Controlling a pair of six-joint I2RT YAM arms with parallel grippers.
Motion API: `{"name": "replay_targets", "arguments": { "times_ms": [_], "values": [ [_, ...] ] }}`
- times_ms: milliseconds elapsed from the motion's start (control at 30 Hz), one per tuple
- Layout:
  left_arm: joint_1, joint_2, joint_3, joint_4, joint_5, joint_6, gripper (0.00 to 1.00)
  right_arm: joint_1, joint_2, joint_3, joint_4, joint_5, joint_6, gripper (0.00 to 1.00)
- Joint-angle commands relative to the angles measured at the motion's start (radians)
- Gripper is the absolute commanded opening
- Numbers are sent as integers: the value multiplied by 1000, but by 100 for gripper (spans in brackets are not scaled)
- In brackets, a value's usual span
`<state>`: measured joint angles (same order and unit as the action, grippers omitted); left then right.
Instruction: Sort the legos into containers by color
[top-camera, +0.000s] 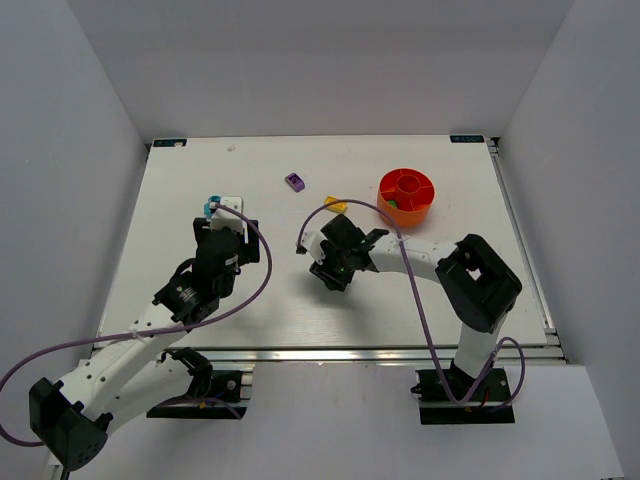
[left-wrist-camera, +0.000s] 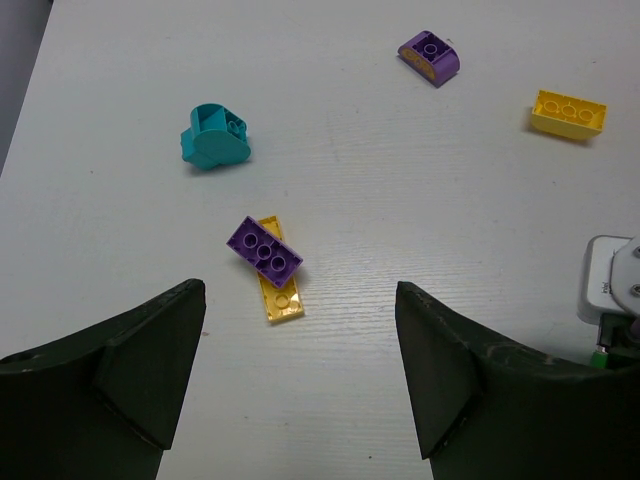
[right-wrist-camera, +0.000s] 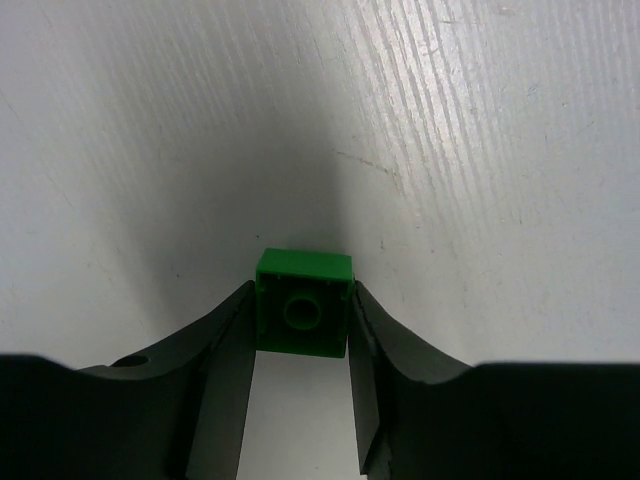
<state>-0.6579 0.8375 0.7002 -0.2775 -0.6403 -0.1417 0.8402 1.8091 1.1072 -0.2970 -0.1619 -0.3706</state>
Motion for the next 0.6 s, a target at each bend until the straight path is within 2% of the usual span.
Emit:
{"name": "replay_targets", "arguments": {
  "times_ms": [0, 33, 100, 233, 367, 567],
  "values": [
    [3, -20, 18, 3, -12, 4, 86, -1, -22, 23, -2, 47, -14, 18],
    [3, -23, 18, 3, -12, 5, 86, -3, -36, 25, 2, 79, -19, 14],
    [3, -21, 16, 3, -10, 4, 86, -15, -85, 26, 22, 128, -37, 0],
    [3, -17, 16, 4, -4, 5, 86, -96, -168, 22, 85, 345, -94, 0],
    [3, -9, 18, 4, 4, 5, 86, -154, -234, -6, 166, 458, -168, 0],
    [3, -9, 16, 4, 10, 2, 86, -185, -185, 81, 171, 657, -280, 0]
  ]
}}
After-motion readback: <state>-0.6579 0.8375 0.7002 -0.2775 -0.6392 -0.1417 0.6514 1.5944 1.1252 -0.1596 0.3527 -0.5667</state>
